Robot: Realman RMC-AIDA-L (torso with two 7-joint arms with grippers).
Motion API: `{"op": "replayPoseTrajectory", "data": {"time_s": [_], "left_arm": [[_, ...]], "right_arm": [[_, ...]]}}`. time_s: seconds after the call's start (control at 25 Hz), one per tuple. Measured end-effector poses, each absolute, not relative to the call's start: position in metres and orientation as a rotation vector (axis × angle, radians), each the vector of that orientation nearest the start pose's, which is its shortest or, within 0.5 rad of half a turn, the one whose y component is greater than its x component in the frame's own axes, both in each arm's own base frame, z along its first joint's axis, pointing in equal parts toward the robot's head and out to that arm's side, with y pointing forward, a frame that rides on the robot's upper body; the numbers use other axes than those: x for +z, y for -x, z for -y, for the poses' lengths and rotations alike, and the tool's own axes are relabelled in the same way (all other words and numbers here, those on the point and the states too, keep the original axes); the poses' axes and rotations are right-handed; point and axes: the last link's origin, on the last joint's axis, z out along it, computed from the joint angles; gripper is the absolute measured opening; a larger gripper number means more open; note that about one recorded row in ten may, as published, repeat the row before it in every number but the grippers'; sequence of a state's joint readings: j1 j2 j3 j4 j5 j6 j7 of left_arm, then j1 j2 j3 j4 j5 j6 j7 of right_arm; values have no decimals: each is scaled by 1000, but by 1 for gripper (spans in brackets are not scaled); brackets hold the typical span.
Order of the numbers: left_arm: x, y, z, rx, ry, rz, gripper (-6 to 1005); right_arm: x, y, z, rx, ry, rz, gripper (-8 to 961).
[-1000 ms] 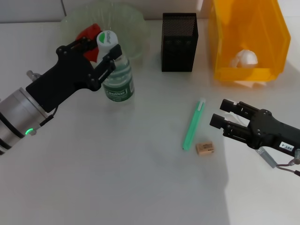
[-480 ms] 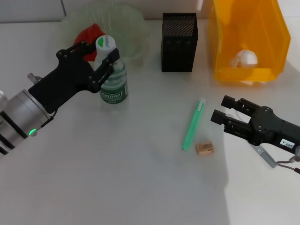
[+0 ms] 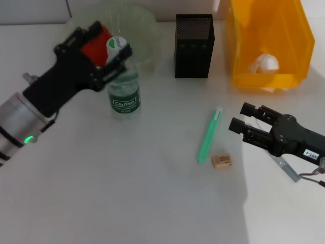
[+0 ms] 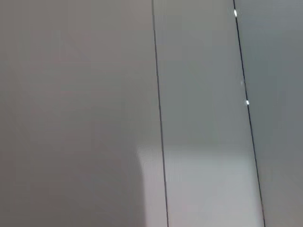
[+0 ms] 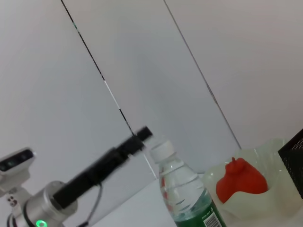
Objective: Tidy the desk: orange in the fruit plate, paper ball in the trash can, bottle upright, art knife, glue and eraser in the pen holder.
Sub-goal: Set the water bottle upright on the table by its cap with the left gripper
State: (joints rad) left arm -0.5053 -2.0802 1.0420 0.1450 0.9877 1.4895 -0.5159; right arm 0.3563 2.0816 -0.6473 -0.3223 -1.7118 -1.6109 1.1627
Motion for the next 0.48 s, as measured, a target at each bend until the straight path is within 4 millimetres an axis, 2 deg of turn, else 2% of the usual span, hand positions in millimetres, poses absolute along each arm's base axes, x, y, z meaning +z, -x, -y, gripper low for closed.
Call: {"op": "replayPoseTrajectory", "data": {"time_s": [0.16,0.2,0.24,0.36,0.4,0.44,0.48], "left_arm": [[3,255,-308,-1285,1956,215,673],[24,255,-303,-1423,1919,262,695],[24,255,-303,-1423,1919,262,718],[40,256,-300,-1463,2079,305,785],[40,256,-299,-1438,2168,309,807],[40,256,-299,-1438,2168,309,806],[40,257,-295,-1367,2350,321,805]], "right_arm": [[-20,-301,-265,1149,2370,-868,746],[-10,-300,-268,1188,2334,-843,746],[-10,-300,-268,1188,2334,-843,746],[18,-296,-274,1249,2325,-796,745],[32,-291,-278,1259,2358,-778,745],[45,-286,-281,1253,2389,-758,745],[58,-280,-285,1242,2418,-745,745]]}}
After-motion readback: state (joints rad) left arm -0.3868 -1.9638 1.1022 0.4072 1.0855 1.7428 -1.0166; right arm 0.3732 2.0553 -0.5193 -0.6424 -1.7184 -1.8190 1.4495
